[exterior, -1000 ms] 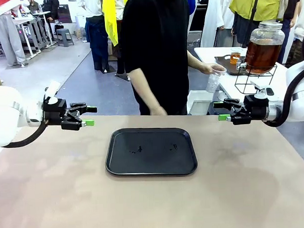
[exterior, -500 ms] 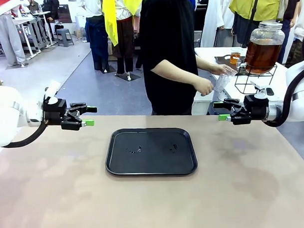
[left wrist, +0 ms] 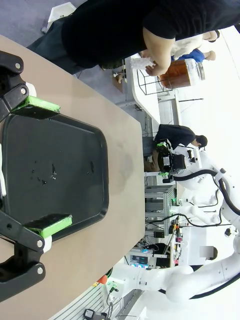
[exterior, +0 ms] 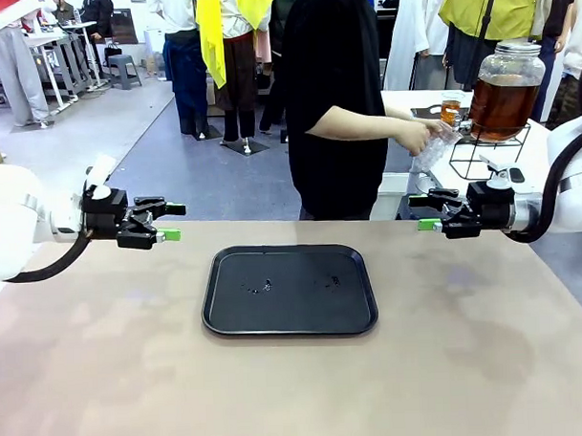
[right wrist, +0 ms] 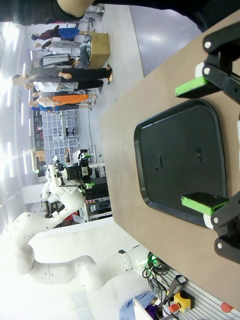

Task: Pour the drink into the iced cup.
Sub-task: Open the gripper to release the iced cup you were holding.

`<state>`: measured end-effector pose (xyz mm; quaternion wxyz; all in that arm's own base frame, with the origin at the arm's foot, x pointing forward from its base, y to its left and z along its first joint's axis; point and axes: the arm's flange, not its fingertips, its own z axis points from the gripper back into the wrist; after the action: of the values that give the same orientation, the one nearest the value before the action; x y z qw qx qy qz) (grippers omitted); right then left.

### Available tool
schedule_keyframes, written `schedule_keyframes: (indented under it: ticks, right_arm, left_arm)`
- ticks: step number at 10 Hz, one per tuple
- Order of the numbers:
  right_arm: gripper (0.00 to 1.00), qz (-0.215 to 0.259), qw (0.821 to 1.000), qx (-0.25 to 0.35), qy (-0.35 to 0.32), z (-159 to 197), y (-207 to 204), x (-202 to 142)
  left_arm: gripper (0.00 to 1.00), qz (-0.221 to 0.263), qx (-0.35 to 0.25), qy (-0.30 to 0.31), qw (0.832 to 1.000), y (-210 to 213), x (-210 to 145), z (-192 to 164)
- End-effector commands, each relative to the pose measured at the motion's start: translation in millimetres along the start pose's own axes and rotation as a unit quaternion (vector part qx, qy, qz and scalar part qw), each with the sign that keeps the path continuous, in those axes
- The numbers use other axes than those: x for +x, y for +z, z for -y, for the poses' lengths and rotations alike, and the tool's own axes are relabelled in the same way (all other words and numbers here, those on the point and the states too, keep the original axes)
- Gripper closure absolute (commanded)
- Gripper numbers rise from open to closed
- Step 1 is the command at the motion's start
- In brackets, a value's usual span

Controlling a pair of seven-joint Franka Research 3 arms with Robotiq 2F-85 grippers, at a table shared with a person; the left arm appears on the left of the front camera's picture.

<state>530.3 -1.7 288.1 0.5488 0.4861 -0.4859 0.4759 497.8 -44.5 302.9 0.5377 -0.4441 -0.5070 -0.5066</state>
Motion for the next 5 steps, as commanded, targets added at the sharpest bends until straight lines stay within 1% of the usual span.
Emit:
schedule_keyframes:
  ticks: [1,5]
  right_arm:
    - [0.0,0.002,1.0,0.003,0.001,-0.9,0.5,2.5]
    - [0.0,0.002,1.0,0.003,0.001,-0.9,0.5,2.5]
  left_arm:
    - [0.0,0.001,0.0,0.001,1.0,-0.7,1.6,-2.2]
    - [0.0,0.001,0.0,0.001,1.0,-0.7,1.6,-2.2]
